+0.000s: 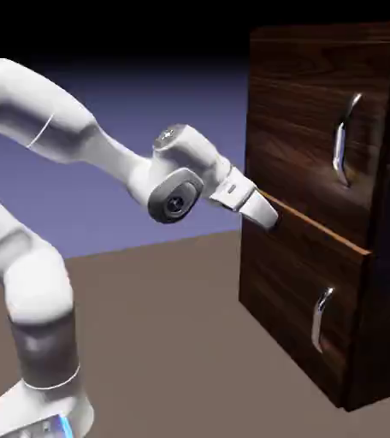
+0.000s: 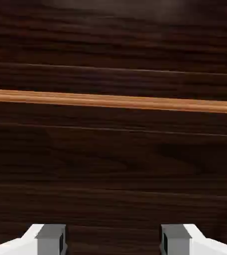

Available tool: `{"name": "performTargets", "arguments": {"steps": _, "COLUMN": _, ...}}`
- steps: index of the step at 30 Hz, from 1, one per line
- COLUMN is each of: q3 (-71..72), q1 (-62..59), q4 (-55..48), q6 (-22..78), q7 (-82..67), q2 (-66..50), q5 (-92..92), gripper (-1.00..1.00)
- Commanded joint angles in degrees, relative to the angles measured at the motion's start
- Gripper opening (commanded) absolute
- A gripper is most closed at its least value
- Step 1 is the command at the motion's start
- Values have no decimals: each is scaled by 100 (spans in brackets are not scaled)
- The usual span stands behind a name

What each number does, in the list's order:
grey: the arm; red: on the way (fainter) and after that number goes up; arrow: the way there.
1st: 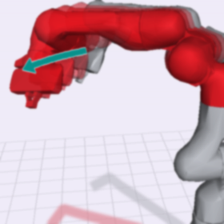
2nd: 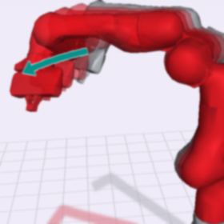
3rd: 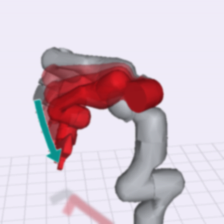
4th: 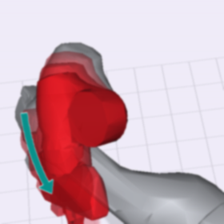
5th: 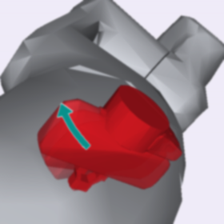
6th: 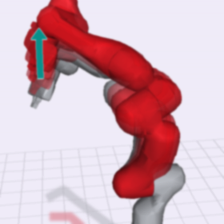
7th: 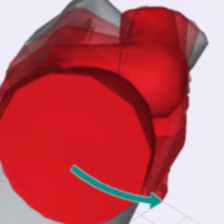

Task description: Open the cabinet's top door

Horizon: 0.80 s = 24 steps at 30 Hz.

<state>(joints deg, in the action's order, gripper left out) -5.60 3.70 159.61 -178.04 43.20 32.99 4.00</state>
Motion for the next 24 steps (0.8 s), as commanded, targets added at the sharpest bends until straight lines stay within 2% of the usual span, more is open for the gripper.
{"name": "performTargets", "arguments": {"steps": 1, "q3": -208, "q1": 112, "q4": -52, "q6": -150, "q7": 28, "q2": 12, "q5": 149, "gripper": 0}}
{"name": "performTargets", "arguments": {"steps": 21, "q3": -4362, "q1": 2348, "q4": -1084, "q6": -3141, "q7": 580, "q2": 260, "q5": 3116, "gripper": 0}}
{"name": "performTargets", "arguments": {"steps": 24, "q3": -4590, "q1": 2605, "q4": -1277, "q6": -3256, "q7": 645, "q2": 62, "q5": 3136, "gripper": 0}}
